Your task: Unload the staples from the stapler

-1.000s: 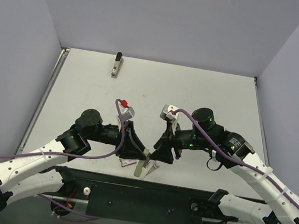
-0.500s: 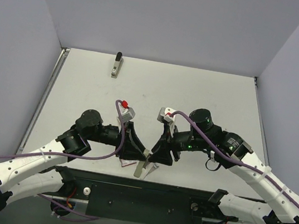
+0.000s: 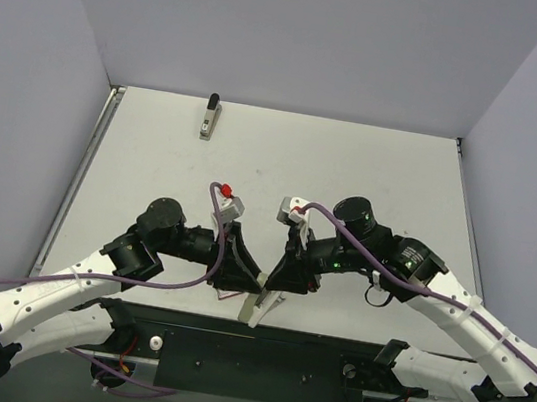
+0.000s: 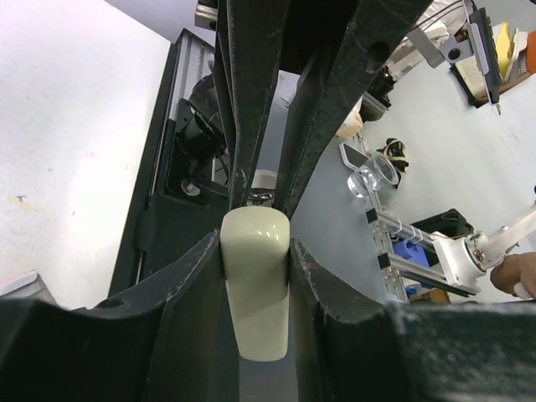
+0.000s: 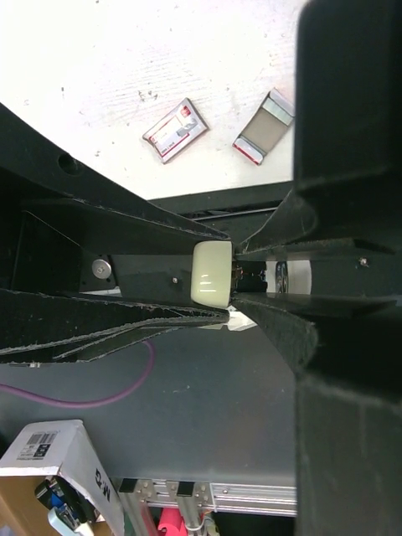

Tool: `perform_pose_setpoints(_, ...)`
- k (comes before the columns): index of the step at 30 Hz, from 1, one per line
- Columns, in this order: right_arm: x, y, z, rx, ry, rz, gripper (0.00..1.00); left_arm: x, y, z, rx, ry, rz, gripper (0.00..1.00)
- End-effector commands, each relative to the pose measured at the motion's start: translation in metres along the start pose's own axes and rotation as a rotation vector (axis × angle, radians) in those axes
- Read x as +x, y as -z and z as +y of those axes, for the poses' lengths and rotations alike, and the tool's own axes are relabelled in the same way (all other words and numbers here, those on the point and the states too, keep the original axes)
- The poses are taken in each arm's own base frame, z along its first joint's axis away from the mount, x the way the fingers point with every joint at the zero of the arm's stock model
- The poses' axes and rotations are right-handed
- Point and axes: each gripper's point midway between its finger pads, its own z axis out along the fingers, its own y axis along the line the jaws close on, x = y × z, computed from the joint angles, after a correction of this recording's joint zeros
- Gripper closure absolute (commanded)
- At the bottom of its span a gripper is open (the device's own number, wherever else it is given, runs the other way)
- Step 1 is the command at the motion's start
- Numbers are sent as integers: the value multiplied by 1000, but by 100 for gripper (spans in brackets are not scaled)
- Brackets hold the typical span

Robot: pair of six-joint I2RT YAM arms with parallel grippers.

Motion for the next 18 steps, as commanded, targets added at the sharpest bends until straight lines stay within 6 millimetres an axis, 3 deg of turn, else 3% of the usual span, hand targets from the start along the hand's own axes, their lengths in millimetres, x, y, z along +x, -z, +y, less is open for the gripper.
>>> perform_pose_setpoints(1, 4, -1, 13, -58, 42, -9, 97, -24, 1, -19, 36, -94, -57, 100)
perform_pose_setpoints(2, 5, 0, 14, -59, 43, -10, 100, -25, 0, -19, 35, -95, -59, 100)
perform_pose_setpoints(8, 24, 4, 15, -24, 27, -28, 100, -34, 2, -22, 12, -109, -96, 100)
perform_pose_setpoints(13, 51, 3, 12, -2, -46, -77, 100, -46, 10, -27, -33, -145, -162, 100)
perform_pose_setpoints(18, 63, 6, 12, 18, -85, -123, 100, -51, 14, -24, -69, -149, -205, 100)
